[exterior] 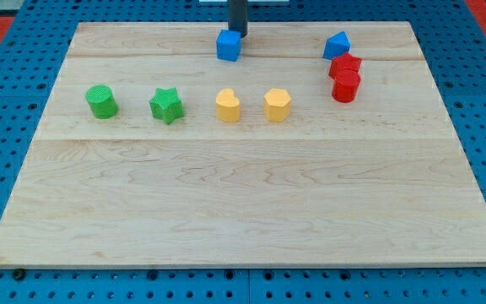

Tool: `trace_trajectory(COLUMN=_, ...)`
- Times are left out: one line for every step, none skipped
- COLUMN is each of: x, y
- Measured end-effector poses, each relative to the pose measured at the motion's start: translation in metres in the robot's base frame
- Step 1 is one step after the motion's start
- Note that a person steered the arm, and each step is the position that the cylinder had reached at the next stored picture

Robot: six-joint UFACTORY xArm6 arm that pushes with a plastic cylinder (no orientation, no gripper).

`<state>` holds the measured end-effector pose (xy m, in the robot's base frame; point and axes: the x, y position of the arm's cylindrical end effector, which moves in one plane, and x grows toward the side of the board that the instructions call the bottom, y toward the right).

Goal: Push the yellow hexagon slightly down

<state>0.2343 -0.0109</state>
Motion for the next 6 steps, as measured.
trace_trajectory(x=0.023, y=-0.002)
trace_trajectory(x=0.056, y=-0.005)
trace_trajectory(x=0.101, y=0.040)
trace_trajectory(x=0.158, y=0.043)
trace_trajectory(x=0.193, y=0.073)
trace_trajectory(x=0.193, y=0.064)
